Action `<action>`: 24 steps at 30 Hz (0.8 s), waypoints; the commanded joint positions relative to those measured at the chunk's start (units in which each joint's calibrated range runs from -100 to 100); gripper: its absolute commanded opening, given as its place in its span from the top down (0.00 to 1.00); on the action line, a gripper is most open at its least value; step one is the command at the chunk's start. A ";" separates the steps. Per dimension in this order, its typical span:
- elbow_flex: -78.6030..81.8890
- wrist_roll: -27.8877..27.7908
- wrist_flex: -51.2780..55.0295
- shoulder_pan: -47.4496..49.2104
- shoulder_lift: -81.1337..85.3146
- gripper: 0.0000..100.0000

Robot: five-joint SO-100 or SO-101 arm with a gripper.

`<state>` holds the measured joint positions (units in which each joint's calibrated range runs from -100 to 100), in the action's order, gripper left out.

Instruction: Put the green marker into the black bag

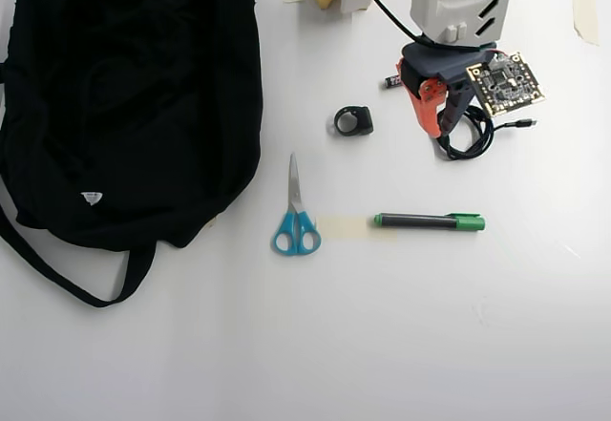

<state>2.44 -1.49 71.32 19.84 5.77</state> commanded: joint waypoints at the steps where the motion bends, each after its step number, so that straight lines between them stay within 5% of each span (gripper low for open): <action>1: -1.72 -3.07 -0.26 0.88 -2.12 0.98; 24: -13.67 -12.93 -0.34 0.21 -17.47 0.98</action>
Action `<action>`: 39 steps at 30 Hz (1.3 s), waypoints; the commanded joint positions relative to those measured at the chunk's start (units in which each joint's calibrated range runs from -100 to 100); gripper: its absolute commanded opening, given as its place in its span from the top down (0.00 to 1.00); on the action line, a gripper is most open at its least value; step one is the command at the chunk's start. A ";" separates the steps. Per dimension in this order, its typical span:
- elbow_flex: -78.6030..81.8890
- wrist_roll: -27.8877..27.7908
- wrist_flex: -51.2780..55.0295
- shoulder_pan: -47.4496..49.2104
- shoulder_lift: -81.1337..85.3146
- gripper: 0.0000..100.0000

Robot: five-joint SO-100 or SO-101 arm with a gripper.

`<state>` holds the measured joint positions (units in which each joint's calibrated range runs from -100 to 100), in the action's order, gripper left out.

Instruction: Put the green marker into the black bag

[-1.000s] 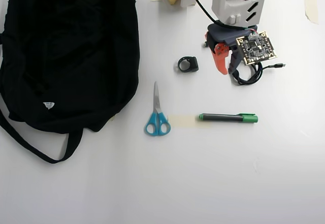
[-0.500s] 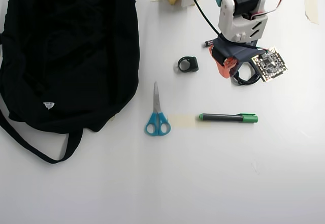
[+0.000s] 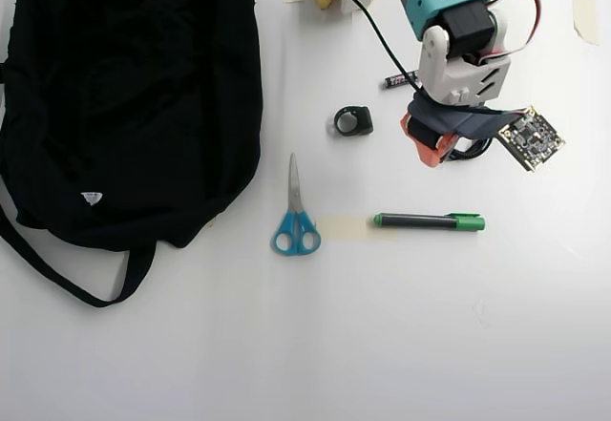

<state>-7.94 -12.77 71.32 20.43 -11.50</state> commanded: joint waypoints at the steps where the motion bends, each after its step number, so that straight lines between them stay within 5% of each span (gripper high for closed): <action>1: -3.29 -2.02 -0.69 -0.38 -0.45 0.98; 39: -9.31 -8.41 -6.55 -0.68 -9.75 0.98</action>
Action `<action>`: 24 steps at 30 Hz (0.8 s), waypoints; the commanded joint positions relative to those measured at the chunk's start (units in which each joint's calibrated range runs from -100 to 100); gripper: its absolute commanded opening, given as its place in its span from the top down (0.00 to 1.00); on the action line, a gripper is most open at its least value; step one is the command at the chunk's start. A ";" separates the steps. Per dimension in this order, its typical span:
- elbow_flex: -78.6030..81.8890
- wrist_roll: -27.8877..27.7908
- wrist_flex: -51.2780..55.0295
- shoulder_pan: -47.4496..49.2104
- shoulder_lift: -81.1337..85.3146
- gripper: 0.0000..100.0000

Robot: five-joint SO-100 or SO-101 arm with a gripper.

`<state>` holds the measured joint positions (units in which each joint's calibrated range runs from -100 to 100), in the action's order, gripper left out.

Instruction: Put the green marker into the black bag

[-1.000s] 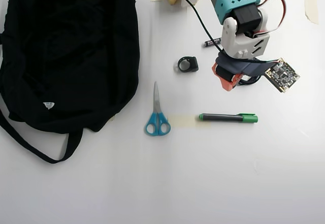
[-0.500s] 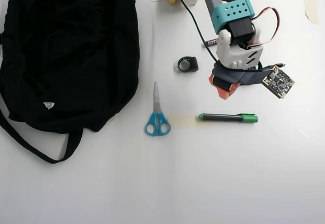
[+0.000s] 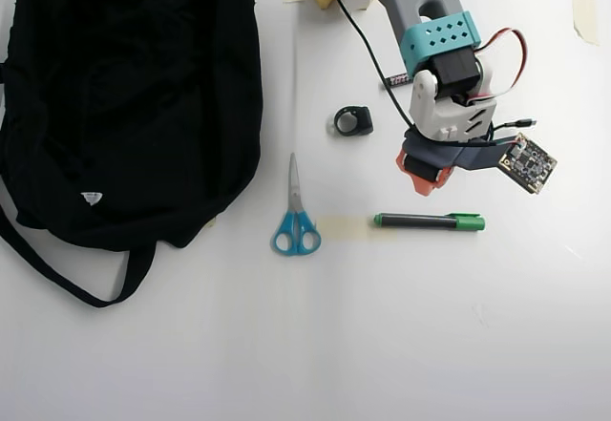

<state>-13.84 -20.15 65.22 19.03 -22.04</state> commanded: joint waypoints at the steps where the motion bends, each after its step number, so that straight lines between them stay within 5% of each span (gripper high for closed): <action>1: -3.41 -1.30 -0.45 0.72 0.80 0.98; 11: -6.11 -4.50 -0.19 0.49 -2.69 0.98; 24: -28.93 -6.13 10.32 0.57 -16.71 0.97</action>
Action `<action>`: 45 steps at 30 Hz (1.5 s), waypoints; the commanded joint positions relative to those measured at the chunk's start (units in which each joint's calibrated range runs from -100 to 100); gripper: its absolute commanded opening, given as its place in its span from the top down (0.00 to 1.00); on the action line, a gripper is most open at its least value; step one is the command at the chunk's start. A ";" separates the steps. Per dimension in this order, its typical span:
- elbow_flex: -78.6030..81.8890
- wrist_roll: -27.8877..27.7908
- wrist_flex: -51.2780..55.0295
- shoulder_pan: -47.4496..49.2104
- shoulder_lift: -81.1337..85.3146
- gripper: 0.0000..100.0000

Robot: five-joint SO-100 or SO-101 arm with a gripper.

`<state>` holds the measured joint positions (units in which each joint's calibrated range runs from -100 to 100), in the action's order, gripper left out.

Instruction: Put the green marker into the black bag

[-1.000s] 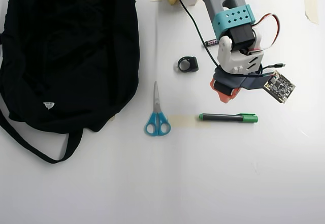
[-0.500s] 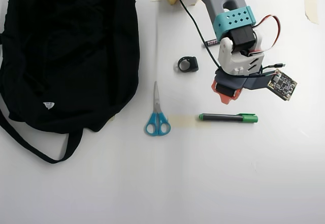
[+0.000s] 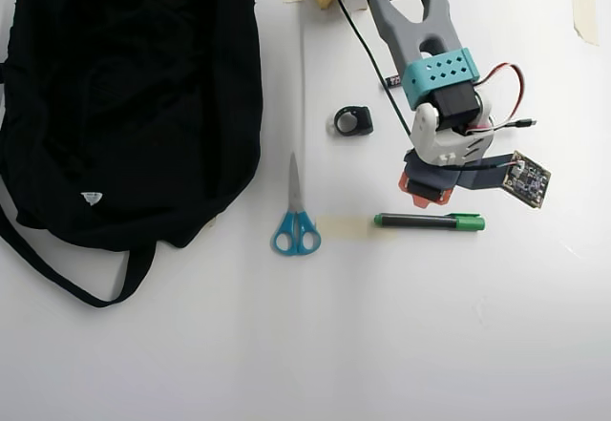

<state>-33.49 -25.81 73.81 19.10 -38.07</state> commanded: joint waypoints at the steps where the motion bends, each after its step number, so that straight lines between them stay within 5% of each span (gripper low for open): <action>1: -10.98 -0.46 2.42 0.49 -1.60 0.97; 18: -16.82 -0.51 8.19 0.57 -7.99 0.90; 23: -16.55 -2.92 8.62 1.69 -8.74 0.98; 45: -18.89 -4.86 8.96 1.76 -9.49 0.98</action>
<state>-49.92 -30.94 82.31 20.43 -48.69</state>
